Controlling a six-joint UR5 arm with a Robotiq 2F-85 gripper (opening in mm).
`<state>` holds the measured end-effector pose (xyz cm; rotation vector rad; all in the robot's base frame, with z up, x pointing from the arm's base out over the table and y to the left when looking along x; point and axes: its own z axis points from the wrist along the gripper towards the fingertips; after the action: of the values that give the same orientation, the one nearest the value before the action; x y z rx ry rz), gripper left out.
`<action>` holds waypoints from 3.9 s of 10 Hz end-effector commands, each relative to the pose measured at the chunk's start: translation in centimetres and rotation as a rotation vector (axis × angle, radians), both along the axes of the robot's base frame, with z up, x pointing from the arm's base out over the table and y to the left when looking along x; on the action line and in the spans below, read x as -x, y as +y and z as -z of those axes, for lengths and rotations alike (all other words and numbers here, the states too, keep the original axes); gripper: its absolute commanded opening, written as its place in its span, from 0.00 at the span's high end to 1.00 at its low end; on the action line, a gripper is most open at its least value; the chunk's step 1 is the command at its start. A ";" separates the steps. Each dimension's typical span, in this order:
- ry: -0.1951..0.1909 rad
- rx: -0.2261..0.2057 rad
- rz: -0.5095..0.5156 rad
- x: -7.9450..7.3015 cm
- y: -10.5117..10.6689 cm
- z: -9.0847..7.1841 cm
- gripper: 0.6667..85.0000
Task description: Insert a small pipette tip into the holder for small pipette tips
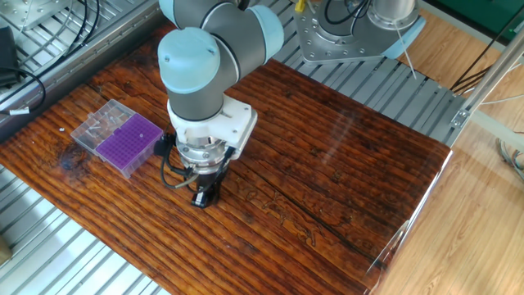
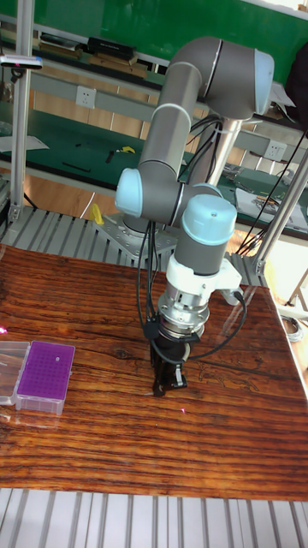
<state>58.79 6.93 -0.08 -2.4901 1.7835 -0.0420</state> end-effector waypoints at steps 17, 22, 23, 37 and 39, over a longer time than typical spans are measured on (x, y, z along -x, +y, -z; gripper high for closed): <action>0.016 -0.281 0.191 2.8 -0.9 -7.2 1.00; 0.003 -0.226 0.253 2.2 -0.1 -4.6 0.98; 0.033 -0.205 0.313 3.6 0.0 -4.8 0.86; 0.037 -0.162 0.896 6.0 1.9 -1.4 0.68; 0.034 -0.150 0.905 6.2 1.7 -1.2 0.70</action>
<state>52.48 8.63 1.34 -1.4435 2.6159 0.0862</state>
